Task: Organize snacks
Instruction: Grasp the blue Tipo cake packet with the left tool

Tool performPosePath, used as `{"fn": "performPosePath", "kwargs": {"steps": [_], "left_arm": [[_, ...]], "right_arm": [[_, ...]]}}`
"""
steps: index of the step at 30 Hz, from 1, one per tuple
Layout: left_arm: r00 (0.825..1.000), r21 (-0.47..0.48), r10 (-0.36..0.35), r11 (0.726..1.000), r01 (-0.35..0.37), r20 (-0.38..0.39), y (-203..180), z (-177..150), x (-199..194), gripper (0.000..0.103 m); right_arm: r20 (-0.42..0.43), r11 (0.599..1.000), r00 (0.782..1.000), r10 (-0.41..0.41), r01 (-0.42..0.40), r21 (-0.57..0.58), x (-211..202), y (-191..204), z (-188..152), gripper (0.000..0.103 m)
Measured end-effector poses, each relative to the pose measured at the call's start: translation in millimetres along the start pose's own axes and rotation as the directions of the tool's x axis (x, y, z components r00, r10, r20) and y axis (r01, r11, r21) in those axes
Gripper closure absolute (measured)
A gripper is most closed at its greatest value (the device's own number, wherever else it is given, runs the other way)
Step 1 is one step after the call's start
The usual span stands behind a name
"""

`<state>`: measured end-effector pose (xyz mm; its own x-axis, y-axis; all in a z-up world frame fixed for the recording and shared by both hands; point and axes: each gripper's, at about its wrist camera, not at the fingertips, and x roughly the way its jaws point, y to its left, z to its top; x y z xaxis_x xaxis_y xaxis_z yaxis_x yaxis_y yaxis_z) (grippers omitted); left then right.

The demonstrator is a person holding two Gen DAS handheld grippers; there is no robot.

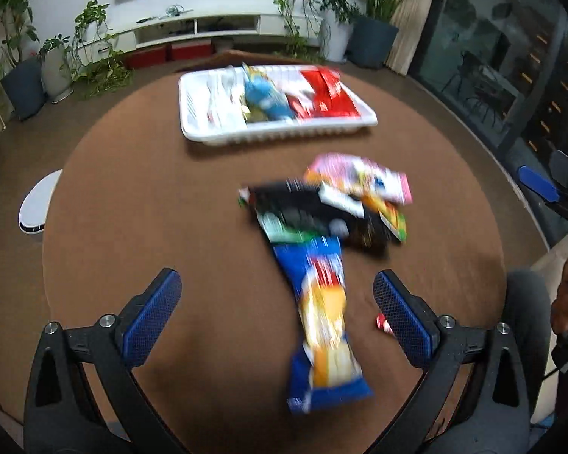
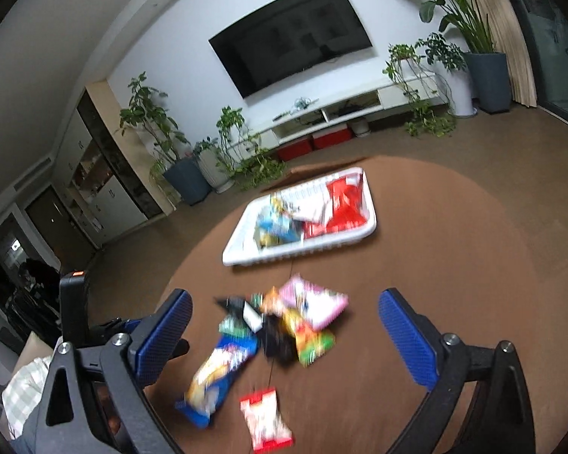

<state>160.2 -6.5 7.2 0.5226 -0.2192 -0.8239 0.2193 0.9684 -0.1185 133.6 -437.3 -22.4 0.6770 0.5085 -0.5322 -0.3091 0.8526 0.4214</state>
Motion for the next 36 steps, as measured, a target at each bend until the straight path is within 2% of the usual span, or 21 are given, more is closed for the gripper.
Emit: {"fn": "performPosePath", "kwargs": {"steps": [4,10,19,21,24,26,28,33,35,36], "left_arm": [[0.999,0.038,0.016,0.999,-0.015,-0.033,-16.1,-14.3,7.6,0.000],[0.994,0.106,0.045,0.994,-0.034,-0.097,-34.3,-8.9,32.1,0.000],[0.988,0.119,0.067,0.992,-0.050,-0.138,-34.2,-7.7,49.7,0.003],[0.987,0.123,0.066,0.991,-0.048,-0.147,-33.6,-7.2,53.1,0.008],[0.984,0.129,0.059,0.991,-0.038,-0.170,-32.7,-6.9,58.5,0.024],[0.981,0.134,0.056,0.990,-0.031,-0.186,-32.7,-7.3,62.6,0.038],[0.978,0.139,0.047,0.990,-0.019,-0.205,-32.9,-8.9,67.2,0.046],[0.978,0.150,0.031,0.989,0.000,-0.206,-32.3,-6.3,68.2,0.052],[0.978,0.157,0.026,0.988,0.007,-0.207,-33.8,-5.8,68.3,0.066],[0.978,0.164,0.027,0.986,0.007,-0.208,-34.5,-4.4,68.7,0.070]], "right_arm": [[-0.044,0.998,0.998,-0.039,0.036,-0.049,-7.9,11.8,-32.8,0.002],[-0.138,0.998,0.989,-0.045,0.037,-0.059,-5.2,15.5,-74.5,0.003],[-0.172,0.993,0.983,-0.071,0.054,-0.101,2.1,21.8,-86.1,0.005],[-0.180,0.993,0.981,-0.076,0.057,-0.105,4.2,22.3,-88.5,0.005],[-0.187,0.991,0.979,-0.082,0.061,-0.118,5.6,24.0,-89.4,0.006],[-0.190,0.990,0.978,-0.088,0.064,-0.127,6.1,25.2,-89.8,0.006],[-0.194,0.990,0.977,-0.089,0.066,-0.126,7.3,25.4,-89.7,0.006],[-0.209,0.989,0.973,-0.102,0.076,-0.130,10.9,25.2,-91.3,0.007],[-0.215,0.988,0.971,-0.103,0.076,-0.133,13.3,26.2,-92.5,0.007],[-0.220,0.988,0.970,-0.104,0.075,-0.138,14.5,27.1,-93.3,0.007]]}}
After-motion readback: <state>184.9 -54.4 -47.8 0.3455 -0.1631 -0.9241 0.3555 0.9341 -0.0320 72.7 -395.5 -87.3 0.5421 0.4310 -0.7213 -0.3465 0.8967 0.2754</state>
